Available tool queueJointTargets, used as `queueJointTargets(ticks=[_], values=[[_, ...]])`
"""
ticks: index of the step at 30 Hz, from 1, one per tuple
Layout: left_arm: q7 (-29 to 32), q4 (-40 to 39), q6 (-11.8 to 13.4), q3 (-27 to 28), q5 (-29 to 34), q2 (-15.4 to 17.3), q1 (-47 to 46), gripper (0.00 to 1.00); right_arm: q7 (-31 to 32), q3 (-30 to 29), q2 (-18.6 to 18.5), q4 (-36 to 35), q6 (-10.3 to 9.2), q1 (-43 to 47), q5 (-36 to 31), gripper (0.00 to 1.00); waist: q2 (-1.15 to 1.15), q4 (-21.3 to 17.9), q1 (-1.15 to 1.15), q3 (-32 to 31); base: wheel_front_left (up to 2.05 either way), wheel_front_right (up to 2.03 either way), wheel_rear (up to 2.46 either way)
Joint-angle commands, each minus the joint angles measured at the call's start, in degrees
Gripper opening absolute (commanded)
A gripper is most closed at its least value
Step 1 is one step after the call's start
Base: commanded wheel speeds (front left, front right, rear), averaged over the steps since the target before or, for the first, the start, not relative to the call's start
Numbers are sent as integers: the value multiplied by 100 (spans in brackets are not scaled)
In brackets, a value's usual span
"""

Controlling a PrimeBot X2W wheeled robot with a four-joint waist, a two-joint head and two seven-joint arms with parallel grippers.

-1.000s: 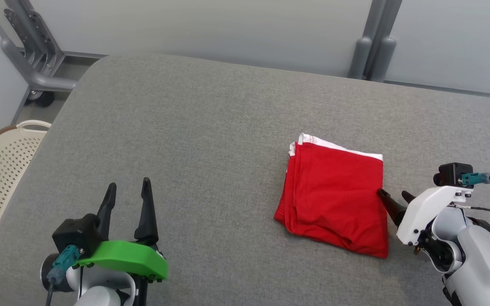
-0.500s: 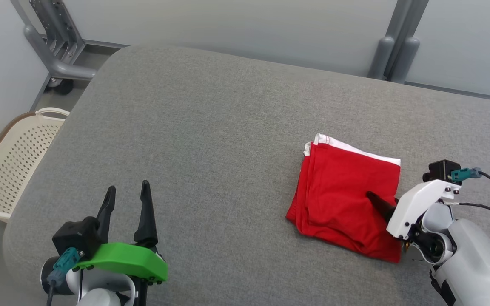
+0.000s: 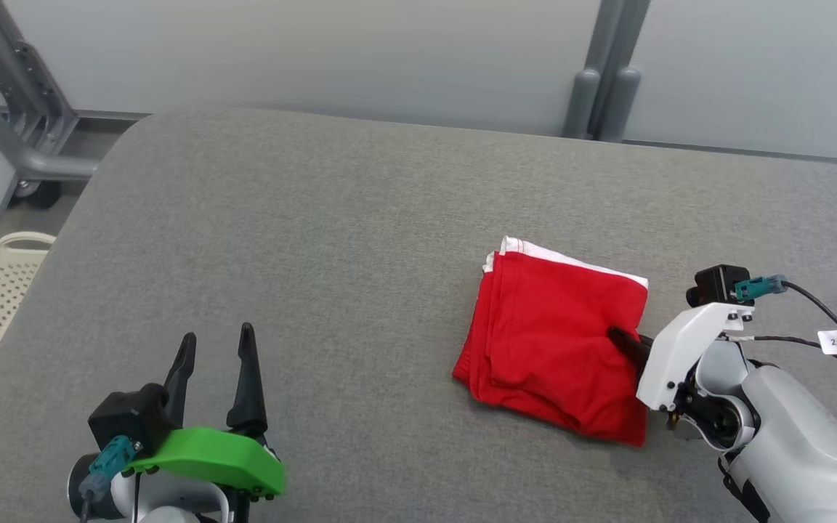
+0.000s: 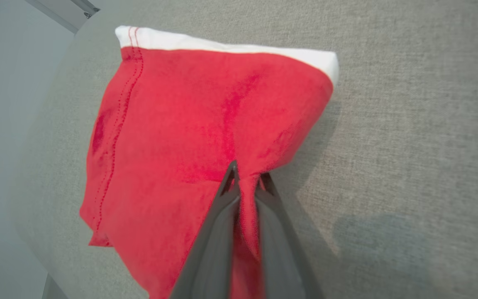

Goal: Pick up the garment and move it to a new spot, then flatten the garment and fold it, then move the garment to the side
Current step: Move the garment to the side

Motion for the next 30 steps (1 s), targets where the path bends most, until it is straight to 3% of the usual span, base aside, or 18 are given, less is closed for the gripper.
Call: queueJointTargets(ticks=[1, 10, 17, 21, 30], values=[[-4, -42, 23, -14, -13, 33, 66, 100, 26, 90, -128, -109, 0, 89, 80, 0, 27, -499, 0, -118, 0, 0, 0], [-15, -98, 59, -26, 0, 28, 67, 100, 191, 382, -595, -589, 1, 71, 84, 0, 27, -1923, 0, -95, 0, 0, 0], [-2, -102, 33, -50, 32, -15, -102, 100, 217, 381, -727, -695, 1, -71, -2, 0, 27, -2569, 0, 122, 0, 0, 0], [16, -74, 19, -67, 68, -6, -236, 100, 185, 363, -705, -726, 1, -252, -65, 0, 27, -2831, 0, 311, 0, 0, 0], [17, -42, 12, -87, 67, 10, -293, 100, 166, 240, -910, -749, 0, -432, -171, 0, 27, -2841, 0, 360, 0, 0, 0]])
